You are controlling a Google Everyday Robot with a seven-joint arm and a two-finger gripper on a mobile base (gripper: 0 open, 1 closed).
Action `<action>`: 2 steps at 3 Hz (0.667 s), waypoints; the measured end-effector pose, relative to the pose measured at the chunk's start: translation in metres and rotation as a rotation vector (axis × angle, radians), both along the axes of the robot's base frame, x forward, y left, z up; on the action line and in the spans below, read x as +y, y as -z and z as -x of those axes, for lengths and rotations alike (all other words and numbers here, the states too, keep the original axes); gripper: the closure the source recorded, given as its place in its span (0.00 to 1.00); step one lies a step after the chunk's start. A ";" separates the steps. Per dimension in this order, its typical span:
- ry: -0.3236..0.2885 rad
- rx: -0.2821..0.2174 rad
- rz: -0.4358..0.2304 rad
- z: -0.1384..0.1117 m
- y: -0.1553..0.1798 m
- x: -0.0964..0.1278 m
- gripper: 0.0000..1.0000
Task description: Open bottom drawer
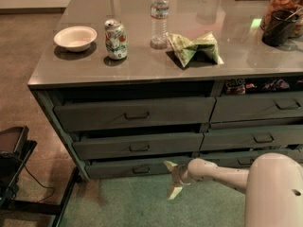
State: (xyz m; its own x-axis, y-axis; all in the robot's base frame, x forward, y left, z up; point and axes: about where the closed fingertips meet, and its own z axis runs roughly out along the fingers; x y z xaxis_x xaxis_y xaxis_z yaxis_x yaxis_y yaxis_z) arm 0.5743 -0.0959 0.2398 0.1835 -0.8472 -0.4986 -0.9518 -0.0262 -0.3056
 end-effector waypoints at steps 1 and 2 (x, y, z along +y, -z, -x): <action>-0.007 0.006 -0.027 -0.009 0.009 0.004 0.00; -0.015 0.003 -0.050 -0.016 0.018 0.006 0.00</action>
Offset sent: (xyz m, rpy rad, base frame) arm 0.0277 0.0037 -0.0267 0.0743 -0.0092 0.0209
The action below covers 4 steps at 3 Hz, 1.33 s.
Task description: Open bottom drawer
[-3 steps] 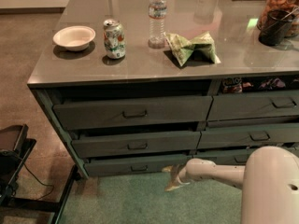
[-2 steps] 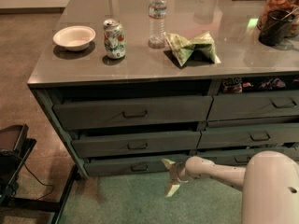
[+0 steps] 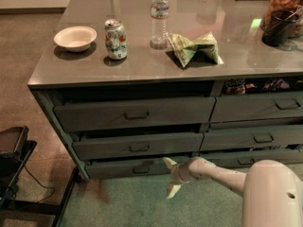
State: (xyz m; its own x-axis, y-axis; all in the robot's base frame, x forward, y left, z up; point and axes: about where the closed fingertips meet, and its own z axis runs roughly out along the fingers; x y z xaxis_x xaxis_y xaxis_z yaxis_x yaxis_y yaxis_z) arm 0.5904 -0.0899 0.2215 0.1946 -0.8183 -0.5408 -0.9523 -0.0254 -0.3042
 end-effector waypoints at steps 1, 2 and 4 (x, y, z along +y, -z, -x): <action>-0.004 0.000 0.006 -0.010 0.013 0.002 0.00; -0.008 -0.005 0.024 -0.021 0.022 0.005 0.00; -0.003 -0.024 0.078 -0.051 0.035 0.012 0.00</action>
Offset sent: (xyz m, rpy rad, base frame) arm 0.0463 0.0094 -0.0319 -0.0748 -0.0246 0.0089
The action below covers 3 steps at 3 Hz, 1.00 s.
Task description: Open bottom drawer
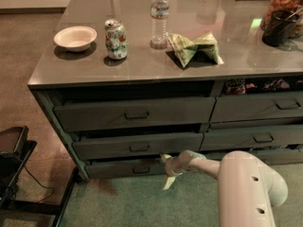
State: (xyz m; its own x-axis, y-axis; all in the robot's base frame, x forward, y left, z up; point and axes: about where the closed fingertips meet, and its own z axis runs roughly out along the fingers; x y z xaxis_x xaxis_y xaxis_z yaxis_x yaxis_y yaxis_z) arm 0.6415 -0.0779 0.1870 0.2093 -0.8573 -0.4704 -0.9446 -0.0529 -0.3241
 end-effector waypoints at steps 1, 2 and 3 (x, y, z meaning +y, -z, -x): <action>0.012 0.010 0.033 -0.010 0.008 -0.001 0.00; 0.027 0.030 0.061 -0.013 0.015 -0.003 0.00; 0.059 0.074 0.091 -0.011 0.024 -0.011 0.00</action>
Offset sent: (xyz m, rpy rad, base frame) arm 0.0176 -0.0172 -0.0267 -0.1239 0.0896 -0.0810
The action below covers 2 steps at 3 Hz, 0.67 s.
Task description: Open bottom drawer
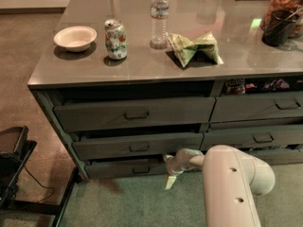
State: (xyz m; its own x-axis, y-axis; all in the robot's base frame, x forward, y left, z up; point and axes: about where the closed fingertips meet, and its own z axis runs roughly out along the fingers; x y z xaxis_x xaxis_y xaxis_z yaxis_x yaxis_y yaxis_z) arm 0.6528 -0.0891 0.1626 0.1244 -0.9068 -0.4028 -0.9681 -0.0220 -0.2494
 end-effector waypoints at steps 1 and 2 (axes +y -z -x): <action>0.028 0.038 0.013 0.004 0.008 -0.008 0.00; 0.030 0.040 0.014 0.004 0.008 -0.008 0.00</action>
Offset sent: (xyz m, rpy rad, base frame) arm -0.0037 -0.0072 -0.0072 -0.0116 0.0345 -0.0258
